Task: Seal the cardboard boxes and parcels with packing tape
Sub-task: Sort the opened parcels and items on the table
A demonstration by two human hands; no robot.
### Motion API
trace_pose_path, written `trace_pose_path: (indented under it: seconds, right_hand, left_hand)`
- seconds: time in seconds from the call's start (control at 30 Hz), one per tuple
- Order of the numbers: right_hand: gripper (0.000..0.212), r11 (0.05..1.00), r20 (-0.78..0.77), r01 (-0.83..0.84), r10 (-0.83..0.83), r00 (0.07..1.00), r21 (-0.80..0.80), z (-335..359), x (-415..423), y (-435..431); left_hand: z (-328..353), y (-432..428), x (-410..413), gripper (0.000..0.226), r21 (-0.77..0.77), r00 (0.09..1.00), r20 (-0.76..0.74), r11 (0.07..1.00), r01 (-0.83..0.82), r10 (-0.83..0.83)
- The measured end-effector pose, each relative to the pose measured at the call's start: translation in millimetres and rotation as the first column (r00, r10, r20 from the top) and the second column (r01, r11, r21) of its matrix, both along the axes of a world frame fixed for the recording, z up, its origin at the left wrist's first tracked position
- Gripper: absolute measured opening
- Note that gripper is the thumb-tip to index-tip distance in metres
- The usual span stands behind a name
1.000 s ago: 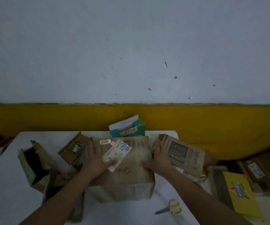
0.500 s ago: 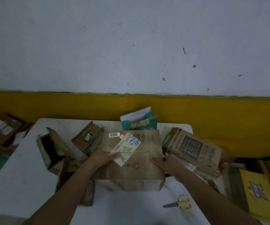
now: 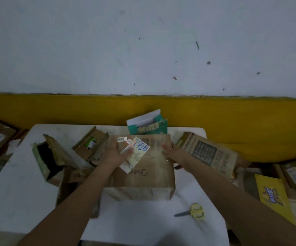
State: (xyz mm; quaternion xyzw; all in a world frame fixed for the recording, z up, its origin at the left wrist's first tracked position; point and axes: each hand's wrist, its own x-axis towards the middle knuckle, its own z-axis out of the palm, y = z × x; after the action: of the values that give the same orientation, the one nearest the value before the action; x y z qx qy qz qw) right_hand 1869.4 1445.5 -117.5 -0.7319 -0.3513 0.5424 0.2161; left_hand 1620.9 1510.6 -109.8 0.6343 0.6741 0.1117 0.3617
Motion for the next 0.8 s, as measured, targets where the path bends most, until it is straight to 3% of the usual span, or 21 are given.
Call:
trace_pose_path:
  seconds: [0.13,0.23,0.3,0.4,0.47,0.53,0.63,0.67,0.8]
  right_hand:
    - [0.061,0.994,0.117,0.084,-0.092,0.989,0.068,-4,-10,11]
    - [0.059,0.993,0.23,0.037,-0.062,0.971,0.108,-4,-10,12]
    - [0.059,0.991,0.227,0.053,-0.079,0.971,0.119,-3,-10,10]
    - [0.058,0.983,0.034,0.128,-0.134,0.99,0.132,-6,-15,0]
    - [0.056,0.966,-0.166,0.235,-0.215,0.962,0.111,-12,-18,-13]
    - [0.057,0.95,-0.245,0.302,-0.277,0.929,0.074,-18,-24,-30]
    - [0.051,0.929,-0.38,0.37,-0.345,0.858,-0.008,-24,-33,-48]
    - [0.047,0.923,-0.398,0.385,-0.358,0.845,-0.013,-19,-34,-52]
    - [0.032,0.912,-0.417,0.409,-0.364,0.833,0.019,14,-26,-61]
  left_hand:
    - [-6,7,-3,0.1,0.068,0.998,-0.07,0.998,0.011,-0.006]
    - [-12,6,-1,0.097,0.109,0.996,-0.088,0.994,-0.007,0.017]
    - [-14,6,-3,0.096,0.109,0.996,-0.089,0.993,0.033,-0.024]
    - [-11,5,-21,0.101,0.016,0.995,0.03,0.996,0.093,-0.093]
    - [-14,-1,-42,0.111,-0.134,0.976,0.212,0.991,-0.019,0.048]
    - [-16,-15,-56,0.111,-0.33,0.892,0.334,0.924,-0.193,0.306]
    - [-5,-43,-54,0.06,-0.561,0.714,0.445,0.79,-0.248,0.541]
    - [2,-53,-49,0.047,-0.593,0.692,0.446,0.767,-0.246,0.567]
    - [32,-74,-41,0.03,-0.601,0.619,0.544,0.778,-0.183,0.566]
